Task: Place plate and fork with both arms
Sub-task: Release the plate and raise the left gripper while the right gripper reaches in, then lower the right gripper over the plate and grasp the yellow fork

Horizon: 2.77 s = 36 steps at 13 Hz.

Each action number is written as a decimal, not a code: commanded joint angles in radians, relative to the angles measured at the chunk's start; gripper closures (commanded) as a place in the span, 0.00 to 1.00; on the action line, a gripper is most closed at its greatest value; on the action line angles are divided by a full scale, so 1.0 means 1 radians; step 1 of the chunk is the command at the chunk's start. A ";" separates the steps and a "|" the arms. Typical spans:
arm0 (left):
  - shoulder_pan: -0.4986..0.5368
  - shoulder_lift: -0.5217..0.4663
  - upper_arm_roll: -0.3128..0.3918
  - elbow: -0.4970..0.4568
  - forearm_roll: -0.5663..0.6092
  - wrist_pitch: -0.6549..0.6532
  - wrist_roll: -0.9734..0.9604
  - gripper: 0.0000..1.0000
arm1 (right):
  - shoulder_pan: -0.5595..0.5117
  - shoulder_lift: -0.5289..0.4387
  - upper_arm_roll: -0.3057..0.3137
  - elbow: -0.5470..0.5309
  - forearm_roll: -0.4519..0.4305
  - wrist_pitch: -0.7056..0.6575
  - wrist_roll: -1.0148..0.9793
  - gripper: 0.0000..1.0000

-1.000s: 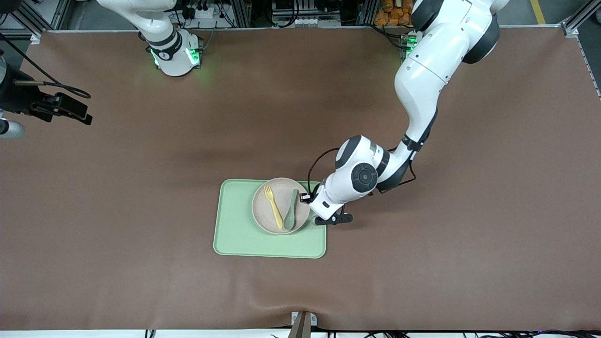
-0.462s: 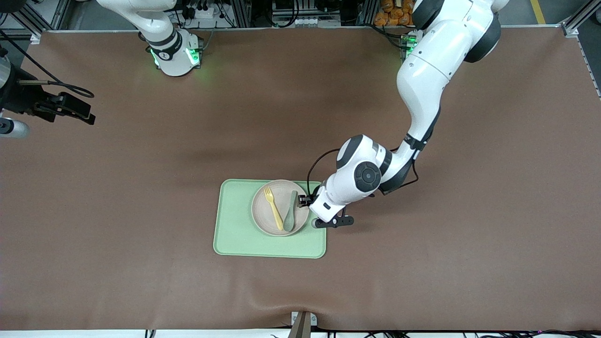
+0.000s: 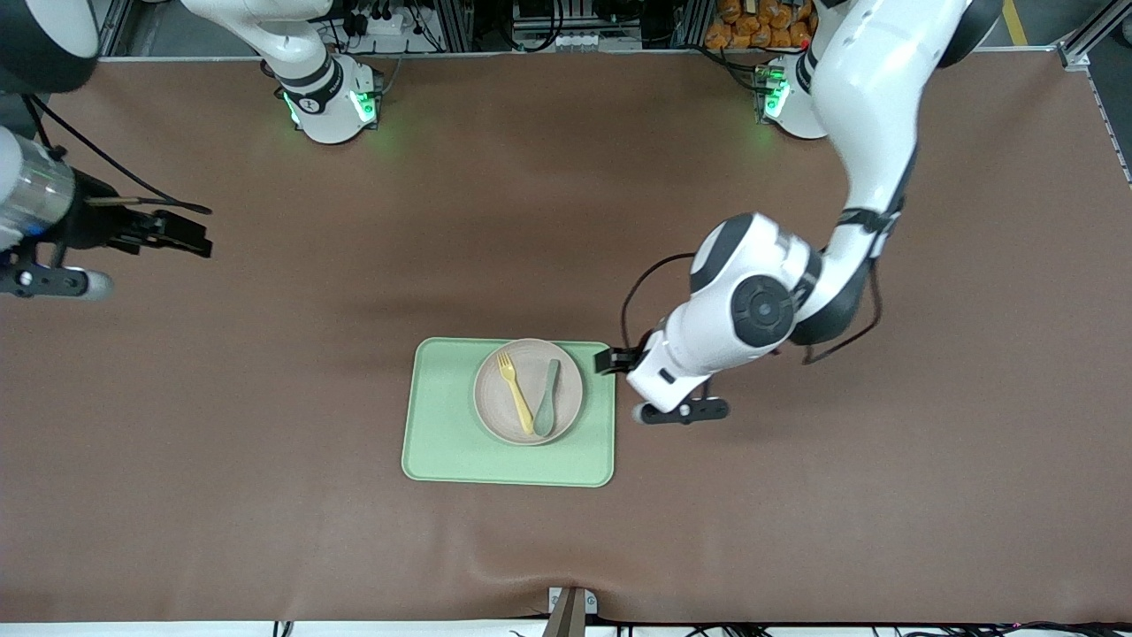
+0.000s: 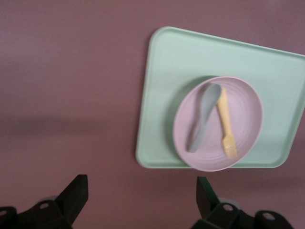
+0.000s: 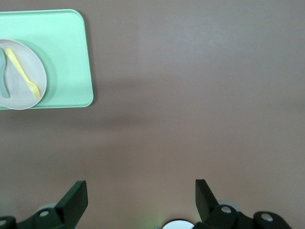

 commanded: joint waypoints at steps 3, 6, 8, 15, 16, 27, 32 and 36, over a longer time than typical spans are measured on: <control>0.103 -0.200 0.005 -0.040 0.068 -0.240 0.002 0.00 | 0.121 0.083 -0.003 0.046 0.023 0.124 0.054 0.00; 0.180 -0.298 0.002 -0.040 0.100 -0.356 0.022 0.00 | 0.230 0.234 -0.005 0.175 0.019 0.167 0.174 0.00; 0.224 -0.358 0.003 -0.045 0.109 -0.440 0.077 0.00 | 0.274 0.348 -0.005 0.271 0.020 0.228 0.227 0.00; 0.341 -0.561 -0.005 -0.217 0.106 -0.387 0.169 0.00 | 0.435 0.597 -0.014 0.352 -0.076 0.460 0.288 0.00; 0.346 -0.563 -0.005 -0.221 0.106 -0.378 0.169 0.00 | 0.445 0.624 -0.012 0.350 -0.097 0.486 0.325 0.01; 0.412 -0.632 -0.006 -0.321 0.077 -0.318 0.272 0.00 | 0.538 0.767 -0.012 0.263 -0.223 0.729 0.318 0.27; 0.412 -0.629 -0.001 -0.321 0.075 -0.318 0.294 0.00 | 0.531 0.776 -0.012 0.261 -0.285 0.730 0.298 0.37; 0.412 -0.624 0.000 -0.321 0.074 -0.318 0.294 0.00 | 0.531 0.779 -0.009 0.244 -0.277 0.756 0.299 0.39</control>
